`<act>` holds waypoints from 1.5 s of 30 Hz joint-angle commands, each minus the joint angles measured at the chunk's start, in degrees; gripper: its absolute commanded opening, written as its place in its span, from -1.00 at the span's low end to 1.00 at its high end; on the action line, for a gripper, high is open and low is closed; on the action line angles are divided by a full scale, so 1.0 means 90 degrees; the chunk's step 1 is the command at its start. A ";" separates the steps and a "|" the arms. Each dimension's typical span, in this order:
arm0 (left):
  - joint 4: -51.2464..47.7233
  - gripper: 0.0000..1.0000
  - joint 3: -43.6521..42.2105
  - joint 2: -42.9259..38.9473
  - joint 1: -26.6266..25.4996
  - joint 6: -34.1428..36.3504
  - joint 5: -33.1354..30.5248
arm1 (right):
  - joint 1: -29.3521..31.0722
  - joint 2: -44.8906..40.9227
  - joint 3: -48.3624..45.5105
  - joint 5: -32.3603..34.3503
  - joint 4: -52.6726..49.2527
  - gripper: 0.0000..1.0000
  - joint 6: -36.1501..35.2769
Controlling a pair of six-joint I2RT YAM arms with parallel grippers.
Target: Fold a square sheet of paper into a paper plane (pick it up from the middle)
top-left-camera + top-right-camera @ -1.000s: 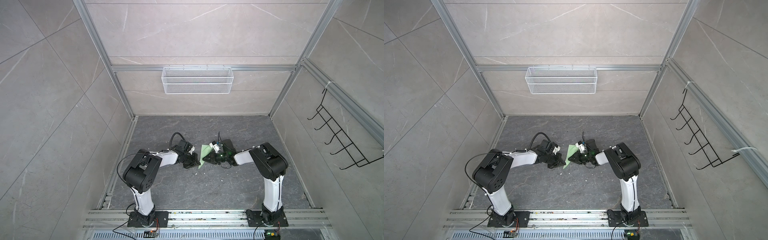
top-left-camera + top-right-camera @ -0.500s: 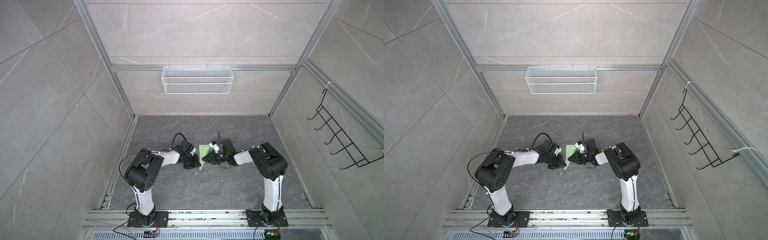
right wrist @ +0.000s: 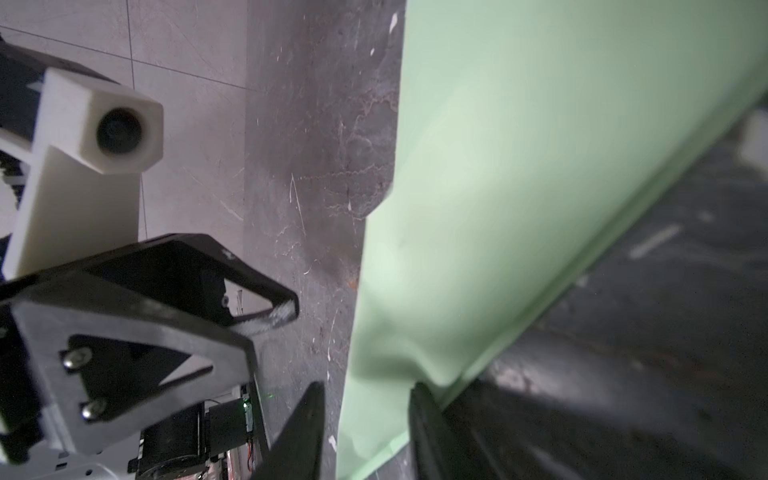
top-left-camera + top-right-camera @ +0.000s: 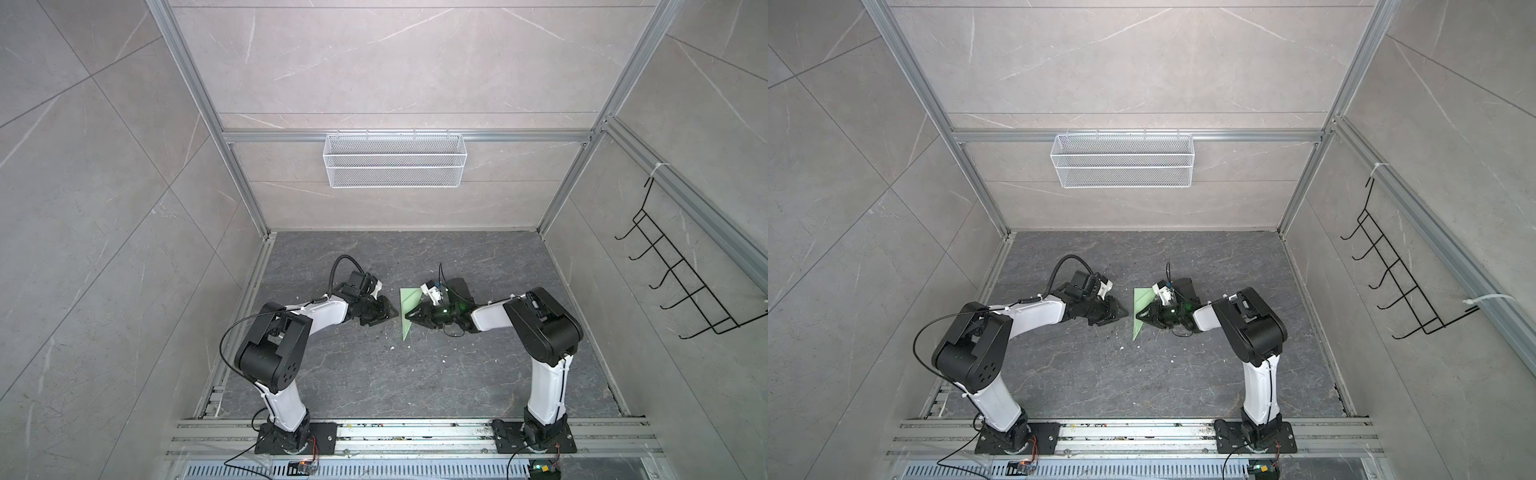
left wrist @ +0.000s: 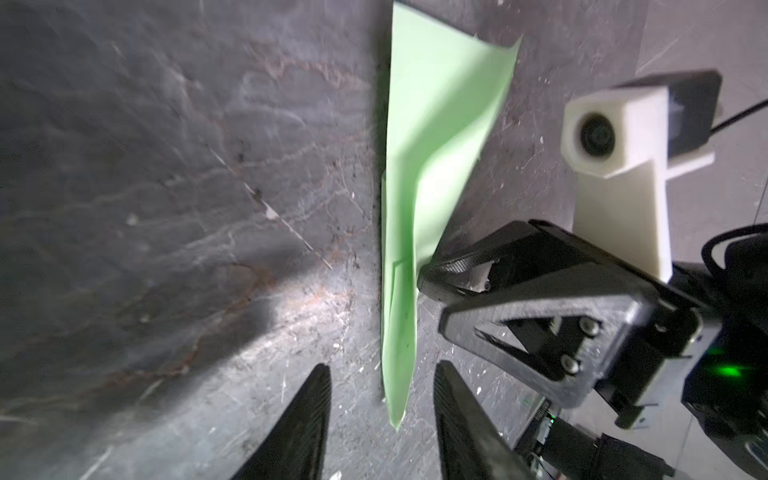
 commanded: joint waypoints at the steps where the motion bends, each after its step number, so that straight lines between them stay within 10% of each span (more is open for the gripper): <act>1: 0.0431 0.04 -0.0183 -0.0391 0.0022 0.0158 -0.0319 | -0.0023 -0.0637 -0.0237 0.0541 -0.0412 -0.06 -0.0173; 15: 0.1054 0.11 0.0228 0.0385 -0.0229 0.0440 0.0506 | 0.0314 -0.1652 -0.0489 0.2166 -0.2186 0.04 0.0256; 45: -0.0071 -0.13 0.1067 0.1178 -0.0882 0.1974 -0.0361 | 0.0325 -0.1305 -0.0363 0.2093 -0.2092 -0.20 0.0564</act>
